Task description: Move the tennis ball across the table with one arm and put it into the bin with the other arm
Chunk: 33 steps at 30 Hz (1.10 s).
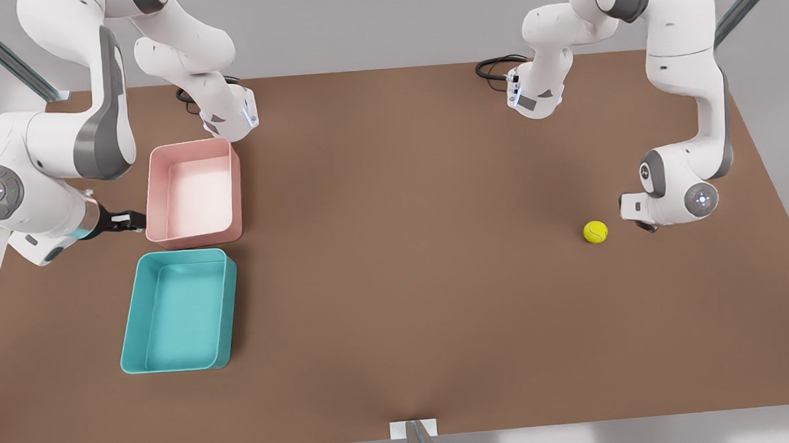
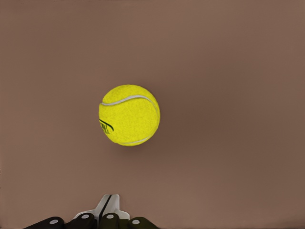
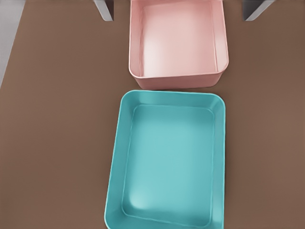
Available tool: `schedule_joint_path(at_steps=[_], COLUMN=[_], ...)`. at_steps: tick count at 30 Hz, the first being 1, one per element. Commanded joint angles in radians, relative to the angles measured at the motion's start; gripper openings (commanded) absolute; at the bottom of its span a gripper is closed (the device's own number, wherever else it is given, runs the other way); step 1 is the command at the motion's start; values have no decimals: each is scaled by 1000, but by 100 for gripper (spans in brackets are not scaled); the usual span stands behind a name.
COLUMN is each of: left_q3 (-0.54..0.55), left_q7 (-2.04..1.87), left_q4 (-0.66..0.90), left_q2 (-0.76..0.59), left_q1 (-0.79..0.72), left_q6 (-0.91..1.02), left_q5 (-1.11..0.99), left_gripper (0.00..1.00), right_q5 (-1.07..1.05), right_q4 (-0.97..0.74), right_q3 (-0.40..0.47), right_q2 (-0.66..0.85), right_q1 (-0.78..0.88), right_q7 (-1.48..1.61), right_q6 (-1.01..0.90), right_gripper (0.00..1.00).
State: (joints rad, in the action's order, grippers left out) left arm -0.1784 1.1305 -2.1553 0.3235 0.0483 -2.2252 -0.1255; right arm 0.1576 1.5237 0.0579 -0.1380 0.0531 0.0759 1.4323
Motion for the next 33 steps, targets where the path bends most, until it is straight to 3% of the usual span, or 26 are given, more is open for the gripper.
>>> schedule_joint_path(at_steps=[1, 10, 28, 31, 33], left_q3=[2, 4, 5, 7, 106], left_q7=[764, 509, 532, 339, 31], left_q4=[-9, -28, -26, -28, -26], left_q2=[3, 29, 114, 114, 108], left_q1=[1, -7, -42, -129, -197], left_q6=[-200, -156, -202, -200, -189], left_q5=[-75, -131, -148, -144, -59], left_gripper=[21, 21, 21, 21, 21], right_q5=[8, 13, 10, 10, 10], right_q4=[3, 18, 26, 26, 26], right_q3=[0, 7, 13, 14, 14], right_q2=[0, -8, -22, -22, -22], right_q1=[1, 1, 1, 1, 1], right_q7=[-30, -30, -31, -31, -31], right_q6=[8, 17, 19, 19, 19], right_gripper=[100, 100, 100, 100, 100])
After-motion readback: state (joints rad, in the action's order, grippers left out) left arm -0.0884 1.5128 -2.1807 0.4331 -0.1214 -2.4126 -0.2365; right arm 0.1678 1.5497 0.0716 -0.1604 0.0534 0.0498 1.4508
